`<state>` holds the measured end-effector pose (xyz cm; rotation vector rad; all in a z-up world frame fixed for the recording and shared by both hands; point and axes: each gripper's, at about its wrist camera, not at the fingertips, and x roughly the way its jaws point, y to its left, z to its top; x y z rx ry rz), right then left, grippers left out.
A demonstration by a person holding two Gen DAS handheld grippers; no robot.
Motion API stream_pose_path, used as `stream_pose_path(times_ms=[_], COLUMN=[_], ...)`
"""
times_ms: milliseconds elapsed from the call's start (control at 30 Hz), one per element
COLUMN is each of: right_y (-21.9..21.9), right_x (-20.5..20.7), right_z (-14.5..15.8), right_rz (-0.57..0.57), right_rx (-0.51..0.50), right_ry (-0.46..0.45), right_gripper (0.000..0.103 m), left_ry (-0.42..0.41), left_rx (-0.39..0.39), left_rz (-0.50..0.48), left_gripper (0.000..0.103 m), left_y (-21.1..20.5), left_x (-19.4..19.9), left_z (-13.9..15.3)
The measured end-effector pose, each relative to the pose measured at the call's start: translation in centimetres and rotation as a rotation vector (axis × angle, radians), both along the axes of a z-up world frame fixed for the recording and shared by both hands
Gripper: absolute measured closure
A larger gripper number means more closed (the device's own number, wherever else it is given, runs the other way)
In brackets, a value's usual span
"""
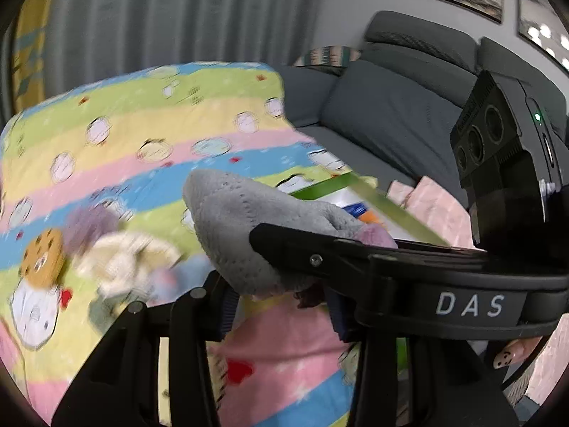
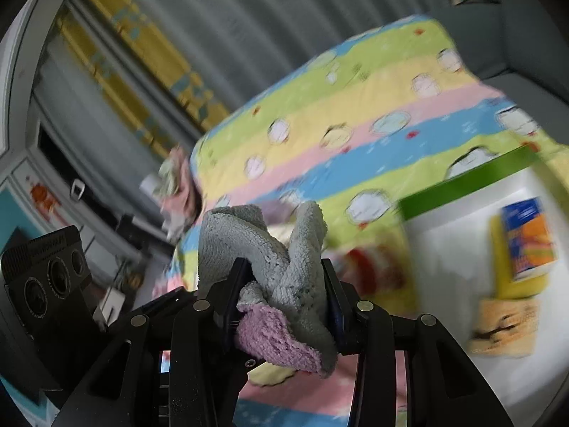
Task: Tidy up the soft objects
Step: 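Carry the grey cloth into the green box and open the right gripper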
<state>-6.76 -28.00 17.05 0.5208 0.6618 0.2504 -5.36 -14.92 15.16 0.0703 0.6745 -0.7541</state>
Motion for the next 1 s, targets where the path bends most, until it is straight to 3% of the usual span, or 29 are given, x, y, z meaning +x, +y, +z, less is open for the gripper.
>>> stream_pose_path(times_ms=[200, 533, 767, 1000], right_y=[-5.7, -13.5, -16.1, -16.5], right_x=[-1.4, -2.0, -1.3, -0.9], right_z=[0.6, -2.1, -4.2, -5.3], right_rz=[-0.141, -0.319, -0.415, -0.466], right_rx=[0.016, 0.088, 0.087, 0.064], right_ry=[-0.012, 0.064, 0.147, 0.196], right_gripper=[0.061, 0.061, 0.061, 0.061], left_ry=[-0.018, 0.027, 0.127, 0.165], left_rx=[0.011, 0.059, 0.090, 0.133], left_rz=[-0.098, -0.233, -0.271, -0.256], left_gripper=[0.064, 0.066, 0.069, 0.071], left_y=[-6.2, -14.2, -18.3, -19.9], left_x=[1.0, 1.7, 3.5, 4.2], left_z=[1.2, 0.2, -2.1, -4.3])
